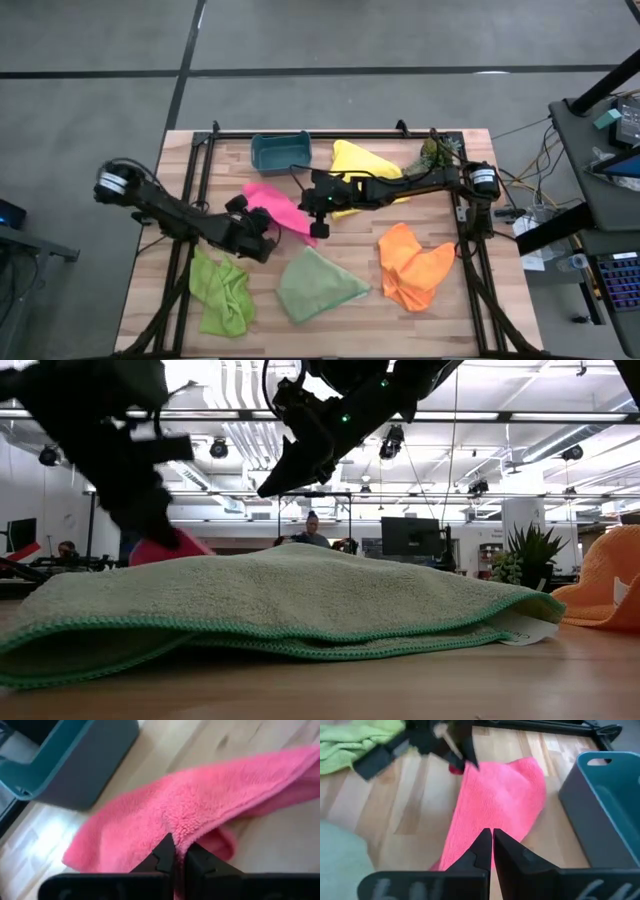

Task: Fold microfiber towels
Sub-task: Fold the pink microfiber towel

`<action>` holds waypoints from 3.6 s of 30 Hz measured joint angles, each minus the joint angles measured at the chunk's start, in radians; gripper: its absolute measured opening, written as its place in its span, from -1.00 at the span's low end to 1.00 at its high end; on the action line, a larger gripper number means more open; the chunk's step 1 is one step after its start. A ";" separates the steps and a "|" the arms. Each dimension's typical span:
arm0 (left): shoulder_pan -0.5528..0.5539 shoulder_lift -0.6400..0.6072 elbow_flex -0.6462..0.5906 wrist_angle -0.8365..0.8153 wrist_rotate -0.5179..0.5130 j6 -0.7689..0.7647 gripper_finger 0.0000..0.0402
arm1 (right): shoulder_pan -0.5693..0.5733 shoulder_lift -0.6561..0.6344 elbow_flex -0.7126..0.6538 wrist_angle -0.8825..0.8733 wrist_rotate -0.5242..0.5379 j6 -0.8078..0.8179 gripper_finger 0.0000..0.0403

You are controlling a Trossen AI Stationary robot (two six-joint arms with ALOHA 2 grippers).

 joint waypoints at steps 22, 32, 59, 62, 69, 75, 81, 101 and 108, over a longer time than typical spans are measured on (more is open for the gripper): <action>0.058 -0.224 0.060 0.006 0.090 0.095 -1.00 | 0.098 0.134 -0.004 0.120 -0.145 0.322 0.20; 0.058 -0.224 0.064 0.007 0.093 0.098 -1.00 | 0.118 0.230 -0.003 0.168 0.058 0.360 0.09; 0.089 -0.246 0.465 -0.393 0.362 0.452 -1.00 | 0.027 -0.213 0.002 -0.150 0.147 -0.096 -0.96; 0.114 -0.247 0.535 -0.468 0.458 0.513 -1.00 | 0.004 -0.255 0.003 -0.160 0.145 -0.146 -0.96; 0.214 -0.248 0.620 -0.548 0.544 0.730 -1.00 | -0.050 -0.288 0.023 -0.175 0.138 -0.272 -0.96; 0.404 -0.251 0.640 -0.555 0.549 0.919 -1.00 | -0.118 -0.243 0.117 -0.174 0.150 -0.355 -0.96; 0.590 -0.261 0.658 -0.545 0.546 1.097 -1.00 | -0.206 -0.222 0.183 -0.170 0.145 -0.422 -0.96; 0.446 -0.278 0.436 -0.559 0.768 0.908 -1.00 | -0.060 -0.221 0.064 -0.451 -0.104 -0.252 -0.96; 0.266 -0.254 0.305 -0.435 0.810 0.690 -1.00 | 0.059 -0.220 -0.053 -0.396 -0.114 -0.169 -0.96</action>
